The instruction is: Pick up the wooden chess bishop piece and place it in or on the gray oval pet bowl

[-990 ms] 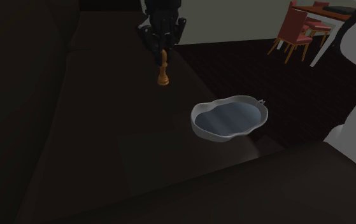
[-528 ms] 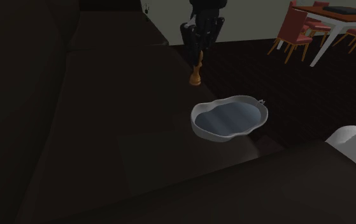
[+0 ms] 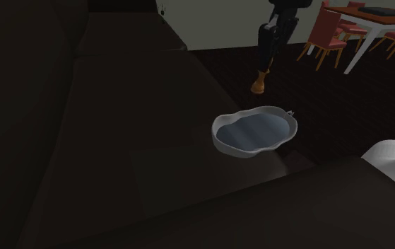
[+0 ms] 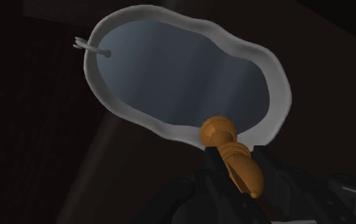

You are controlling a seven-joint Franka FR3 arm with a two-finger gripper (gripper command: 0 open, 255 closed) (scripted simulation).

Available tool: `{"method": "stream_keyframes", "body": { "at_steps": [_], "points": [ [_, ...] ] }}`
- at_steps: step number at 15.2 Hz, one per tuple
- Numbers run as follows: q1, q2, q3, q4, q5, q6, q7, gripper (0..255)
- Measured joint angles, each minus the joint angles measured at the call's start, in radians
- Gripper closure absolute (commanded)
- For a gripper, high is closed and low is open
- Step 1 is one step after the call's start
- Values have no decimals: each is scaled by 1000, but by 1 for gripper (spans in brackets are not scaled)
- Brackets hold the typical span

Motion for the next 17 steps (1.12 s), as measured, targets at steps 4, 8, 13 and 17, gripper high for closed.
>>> {"method": "stream_keyframes", "body": {
  "at_steps": [4,8,13,17],
  "points": [
    [4,-112,-54,-107,2,-9,-58,255],
    [9,-142,-55,-179,8,33,-64,255],
    [13,-174,-54,-272,14,94,-71,255],
    [16,-193,-51,-337,19,140,-75,255]
  ]
}}
